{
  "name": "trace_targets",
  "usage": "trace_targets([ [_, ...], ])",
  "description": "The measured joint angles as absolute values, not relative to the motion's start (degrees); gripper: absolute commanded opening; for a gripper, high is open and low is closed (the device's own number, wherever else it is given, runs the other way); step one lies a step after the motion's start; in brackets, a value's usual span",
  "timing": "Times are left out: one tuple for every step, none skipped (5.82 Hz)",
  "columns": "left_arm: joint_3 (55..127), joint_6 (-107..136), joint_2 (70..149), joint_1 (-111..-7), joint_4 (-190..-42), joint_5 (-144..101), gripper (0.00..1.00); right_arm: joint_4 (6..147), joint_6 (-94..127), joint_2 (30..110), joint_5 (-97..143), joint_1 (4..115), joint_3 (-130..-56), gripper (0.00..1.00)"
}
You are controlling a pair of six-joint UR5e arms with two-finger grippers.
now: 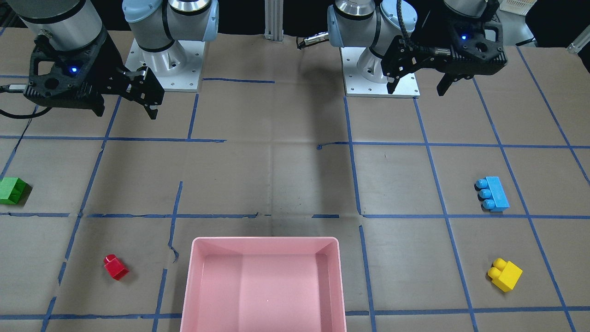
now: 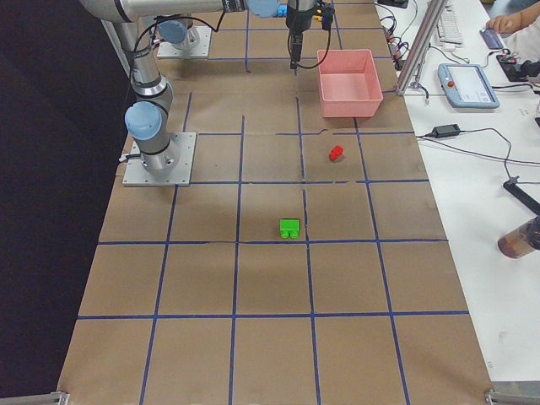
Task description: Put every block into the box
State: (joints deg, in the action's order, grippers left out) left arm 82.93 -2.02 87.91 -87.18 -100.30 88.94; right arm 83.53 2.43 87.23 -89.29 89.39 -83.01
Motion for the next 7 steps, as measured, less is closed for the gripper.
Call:
trace_targets([
  [82.93, -2.14, 87.74, -86.39, -100.28, 89.08, 0.99, 83.54, 2.51, 87.26, -89.26, 89.39, -82.95, 1.0],
  [82.98, -2.27, 87.56, -84.9, -100.22, 89.71, 0.99, 83.51, 2.54, 87.29, -89.23, 89.39, -82.88, 1.0],
  [83.06, -3.71, 87.49, -81.77, -100.09, 90.35, 0.99, 83.5, 2.54, 87.31, -89.16, 89.39, -82.85, 1.0],
  [83.36, -7.5, 87.82, -77.22, -99.93, 90.55, 0.99, 83.5, 2.55, 87.32, -89.15, 89.39, -82.85, 1.0],
  [84.58, -13.06, 88.36, -72.4, -99.67, 90.57, 0.99, 83.5, 2.55, 87.26, -89.21, 89.39, -82.84, 1.0],
  [87.7, -21.09, 88.99, -67.6, -96.64, 90.57, 0.99, 83.5, 2.32, 87.12, -89.3, 89.39, -82.89, 1.0],
  [92.06, -29.63, 90.45, -63.55, -89.82, 90.63, 0.99, 83.49, 1.89, 86.93, -89.38, 89.15, -83.0, 1.0],
])
